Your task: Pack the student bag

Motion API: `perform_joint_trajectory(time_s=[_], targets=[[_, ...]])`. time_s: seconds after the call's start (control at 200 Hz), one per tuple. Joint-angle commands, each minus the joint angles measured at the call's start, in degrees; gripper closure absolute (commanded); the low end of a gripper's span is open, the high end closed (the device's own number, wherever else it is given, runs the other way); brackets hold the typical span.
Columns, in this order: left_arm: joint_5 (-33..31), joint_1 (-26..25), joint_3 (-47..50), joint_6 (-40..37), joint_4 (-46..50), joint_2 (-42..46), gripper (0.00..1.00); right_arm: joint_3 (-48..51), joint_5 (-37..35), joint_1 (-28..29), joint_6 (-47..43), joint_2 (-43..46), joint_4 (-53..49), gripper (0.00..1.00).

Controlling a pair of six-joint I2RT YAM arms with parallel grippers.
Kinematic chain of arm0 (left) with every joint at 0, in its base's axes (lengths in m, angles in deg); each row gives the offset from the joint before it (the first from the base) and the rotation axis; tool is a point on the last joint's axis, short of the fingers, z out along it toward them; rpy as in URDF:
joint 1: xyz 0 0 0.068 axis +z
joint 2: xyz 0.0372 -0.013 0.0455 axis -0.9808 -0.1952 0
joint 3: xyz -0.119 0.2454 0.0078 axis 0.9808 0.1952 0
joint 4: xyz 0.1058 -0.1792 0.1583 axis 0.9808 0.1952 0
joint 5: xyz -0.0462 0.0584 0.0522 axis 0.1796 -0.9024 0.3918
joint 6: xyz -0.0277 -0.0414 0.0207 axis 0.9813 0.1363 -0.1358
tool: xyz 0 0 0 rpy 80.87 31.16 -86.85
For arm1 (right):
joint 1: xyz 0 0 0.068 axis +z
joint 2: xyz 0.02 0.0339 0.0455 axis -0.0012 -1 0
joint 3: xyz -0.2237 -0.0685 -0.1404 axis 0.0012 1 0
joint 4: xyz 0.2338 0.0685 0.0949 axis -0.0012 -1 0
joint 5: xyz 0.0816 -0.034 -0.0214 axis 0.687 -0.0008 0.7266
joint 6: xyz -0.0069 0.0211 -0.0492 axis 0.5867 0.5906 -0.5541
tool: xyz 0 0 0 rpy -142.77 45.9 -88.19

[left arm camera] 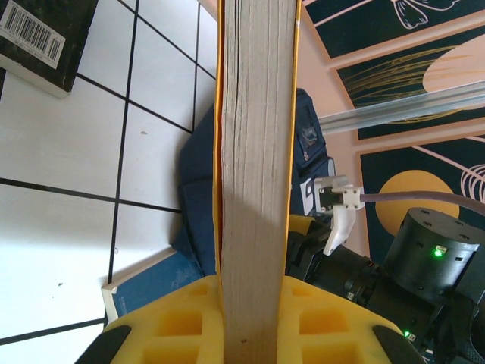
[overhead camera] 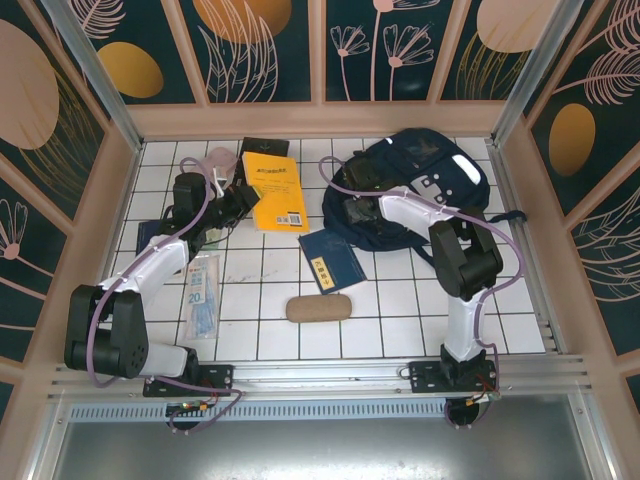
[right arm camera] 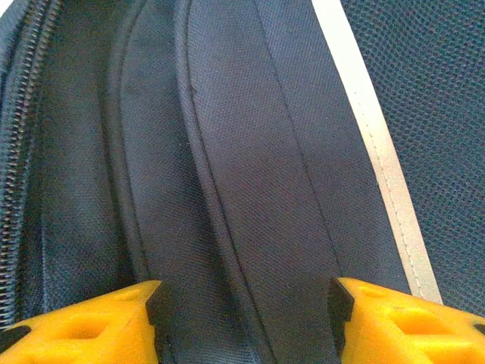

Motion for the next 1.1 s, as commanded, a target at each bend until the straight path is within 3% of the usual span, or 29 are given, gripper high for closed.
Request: perform_joint_trajectory(time_s=[0.0,0.115,0.2,0.285,0.36,0.53,0.76,1.096], targets=[[2.14,0.07,-0.58,-0.43,-5.17,0.05,1.0,-1.18,-3.56,-1.11,1.76,-3.78,-5.33,0.4],[2.18,0.07,-0.45,-0.66,-5.05,0.22,1.0,-0.08,-7.09,-1.96,1.45,-4.75,-4.09,0.41],[2.17,0.07,-0.33,-0.67,-4.98,0.24,1.0,0.54,-7.45,-2.98,1.76,-5.42,-3.25,0.48],[2.28,0.07,-0.28,-0.75,-5.07,0.17,1.0,0.65,-4.99,-3.82,2.14,-5.9,-2.75,0.72],[2.46,0.07,-0.31,-0.85,-5.15,0.22,1.0,0.02,-4.51,-3.81,2.14,-5.87,-2.88,1.0],[2.71,0.07,0.43,0.62,-7.25,-0.32,1.0,-2.03,-2.97,-3.37,2.61,-0.66,-2.66,1.0],[3.28,-0.87,1.9,8.62,-17.87,-5.05,1.0,-11.07,-0.63,-3.78,3.96,5.74,-6.77,1.0],[1.3,-7.33,-4.18,13.97,-25.28,-14.21,1.0,-23.78,7.49,-5.46,7.85,7.75,-13.27,1.0]])
